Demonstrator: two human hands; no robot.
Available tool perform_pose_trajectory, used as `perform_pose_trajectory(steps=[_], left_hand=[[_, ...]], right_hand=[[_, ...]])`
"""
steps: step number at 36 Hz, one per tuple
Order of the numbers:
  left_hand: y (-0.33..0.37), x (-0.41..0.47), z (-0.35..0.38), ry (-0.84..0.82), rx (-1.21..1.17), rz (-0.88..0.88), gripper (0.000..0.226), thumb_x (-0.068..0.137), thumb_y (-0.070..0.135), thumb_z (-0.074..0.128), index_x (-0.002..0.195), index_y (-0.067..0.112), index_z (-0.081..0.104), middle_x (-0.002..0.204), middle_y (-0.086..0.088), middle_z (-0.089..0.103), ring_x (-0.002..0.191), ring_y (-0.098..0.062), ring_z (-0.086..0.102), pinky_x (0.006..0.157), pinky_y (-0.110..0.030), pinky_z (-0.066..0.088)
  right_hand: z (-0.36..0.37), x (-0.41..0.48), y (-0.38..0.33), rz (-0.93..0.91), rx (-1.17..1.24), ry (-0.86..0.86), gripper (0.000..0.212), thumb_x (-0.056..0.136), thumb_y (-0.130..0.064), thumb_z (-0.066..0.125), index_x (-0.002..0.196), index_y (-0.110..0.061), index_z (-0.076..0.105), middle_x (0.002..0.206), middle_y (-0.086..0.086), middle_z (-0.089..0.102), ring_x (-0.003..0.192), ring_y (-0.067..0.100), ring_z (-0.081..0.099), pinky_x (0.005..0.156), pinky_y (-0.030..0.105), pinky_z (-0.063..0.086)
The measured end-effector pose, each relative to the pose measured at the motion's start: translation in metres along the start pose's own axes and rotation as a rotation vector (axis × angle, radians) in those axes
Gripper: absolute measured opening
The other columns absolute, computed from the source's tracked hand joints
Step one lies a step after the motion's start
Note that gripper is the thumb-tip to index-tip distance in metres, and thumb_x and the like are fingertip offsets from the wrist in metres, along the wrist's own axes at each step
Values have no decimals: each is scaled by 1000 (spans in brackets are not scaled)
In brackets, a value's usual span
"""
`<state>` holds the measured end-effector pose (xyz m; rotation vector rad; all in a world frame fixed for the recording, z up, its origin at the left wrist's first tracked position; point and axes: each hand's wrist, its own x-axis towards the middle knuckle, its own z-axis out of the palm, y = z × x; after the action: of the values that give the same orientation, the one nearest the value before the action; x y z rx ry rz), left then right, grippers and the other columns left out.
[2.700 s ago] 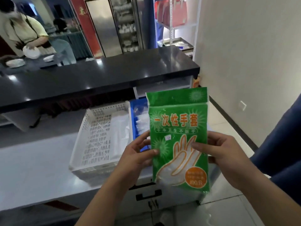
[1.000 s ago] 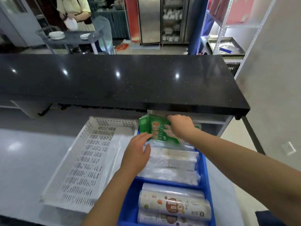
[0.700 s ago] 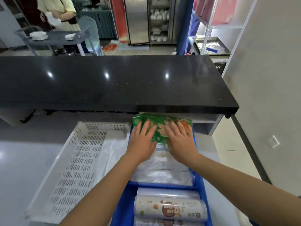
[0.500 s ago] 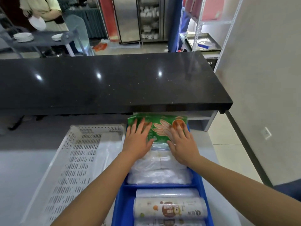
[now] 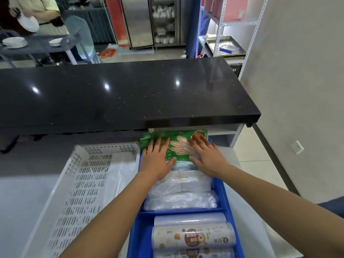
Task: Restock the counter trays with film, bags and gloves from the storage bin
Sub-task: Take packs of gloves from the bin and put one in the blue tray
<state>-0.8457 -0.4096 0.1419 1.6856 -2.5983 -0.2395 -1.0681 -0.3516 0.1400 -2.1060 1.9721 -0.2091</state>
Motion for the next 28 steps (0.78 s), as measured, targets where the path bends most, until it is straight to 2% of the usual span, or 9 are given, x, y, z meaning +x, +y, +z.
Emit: perform_pose_trajectory(steps=[4,8,14,19,23,26,28], left_hand=[[0,0,-4,-42,-30,5,79,91,70,31,156,39,-3,166,5,-6,152,-26,-7,120,-50,11],[2,-3,-12,-77,-89,15,76,92,68,34,156,41,1,166,6,-6,152,-28,-8,120,-52,10],[10,-29,-27,-14,-231,-50,76,92,68,35,156,41,5,166,5,-4,152,-30,-4,120,-49,8],[21,-87,-34,54,-388,-156,74,90,71,37,153,48,5,166,10,-3,152,-22,-5,121,-47,8],[47,-149,-39,100,-590,-220,76,86,75,36,153,47,13,165,12,2,152,-11,-3,123,-44,9],[70,-190,-42,104,-585,-258,82,81,74,34,154,42,16,165,12,-1,151,-9,-6,124,-43,8],[80,-213,-42,109,-539,-271,78,83,73,36,153,43,15,165,11,-1,152,-11,-6,124,-41,5]], right_hand=[[6,-10,-6,48,-21,0,72,94,-66,14,156,-33,-3,166,-2,2,153,22,-3,120,49,-5],[8,-19,-10,115,-7,17,73,94,-69,14,156,-33,-2,167,-2,4,153,25,0,121,53,-2],[-2,-49,-18,124,110,101,73,93,-70,18,155,-38,-4,167,-6,-1,153,22,-4,121,53,2],[-12,-89,-30,131,216,93,72,89,-75,18,153,-44,4,166,-9,-1,152,20,-6,121,55,4],[-29,-126,-45,124,303,42,80,79,-82,7,151,-49,8,166,-12,-4,152,17,-9,121,54,4],[-41,-157,-59,104,368,29,85,74,-84,6,151,-49,16,166,-12,2,152,15,-6,121,51,8],[-46,-173,-66,60,402,17,83,75,-84,10,150,-48,21,165,-12,6,152,14,-5,121,50,10]])
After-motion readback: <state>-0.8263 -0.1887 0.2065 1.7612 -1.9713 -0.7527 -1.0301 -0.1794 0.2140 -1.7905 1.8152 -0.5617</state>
